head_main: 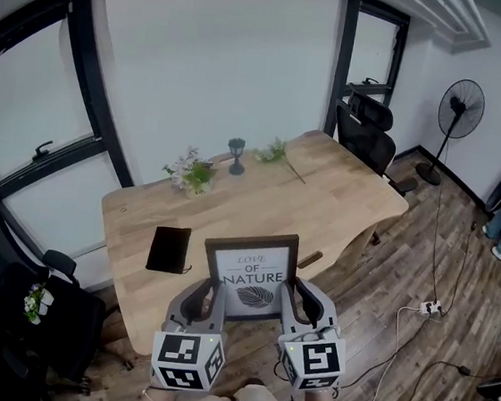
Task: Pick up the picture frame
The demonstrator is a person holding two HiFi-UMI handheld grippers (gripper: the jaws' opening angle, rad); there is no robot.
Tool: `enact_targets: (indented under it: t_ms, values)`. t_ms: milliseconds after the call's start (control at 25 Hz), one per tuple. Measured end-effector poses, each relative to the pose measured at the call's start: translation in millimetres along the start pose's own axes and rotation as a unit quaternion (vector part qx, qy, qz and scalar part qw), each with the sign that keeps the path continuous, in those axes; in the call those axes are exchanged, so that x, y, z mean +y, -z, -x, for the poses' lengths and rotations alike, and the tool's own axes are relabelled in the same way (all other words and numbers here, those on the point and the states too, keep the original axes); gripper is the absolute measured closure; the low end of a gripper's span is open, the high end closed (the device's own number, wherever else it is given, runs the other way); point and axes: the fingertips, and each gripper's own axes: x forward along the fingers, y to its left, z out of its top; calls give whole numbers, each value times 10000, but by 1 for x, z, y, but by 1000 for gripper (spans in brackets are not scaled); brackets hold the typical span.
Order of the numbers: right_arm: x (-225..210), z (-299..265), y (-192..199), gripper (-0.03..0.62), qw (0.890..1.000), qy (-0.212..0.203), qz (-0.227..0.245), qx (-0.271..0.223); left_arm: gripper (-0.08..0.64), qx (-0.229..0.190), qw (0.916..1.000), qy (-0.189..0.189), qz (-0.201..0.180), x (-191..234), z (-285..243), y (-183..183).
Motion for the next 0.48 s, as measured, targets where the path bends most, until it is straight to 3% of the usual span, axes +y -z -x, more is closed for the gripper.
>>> enact_targets:
  t_ms: [480]
  values:
    - [31, 17, -12, 523, 9999, 23, 147, -60, 492, -81, 9999, 92, 109, 13, 34, -3]
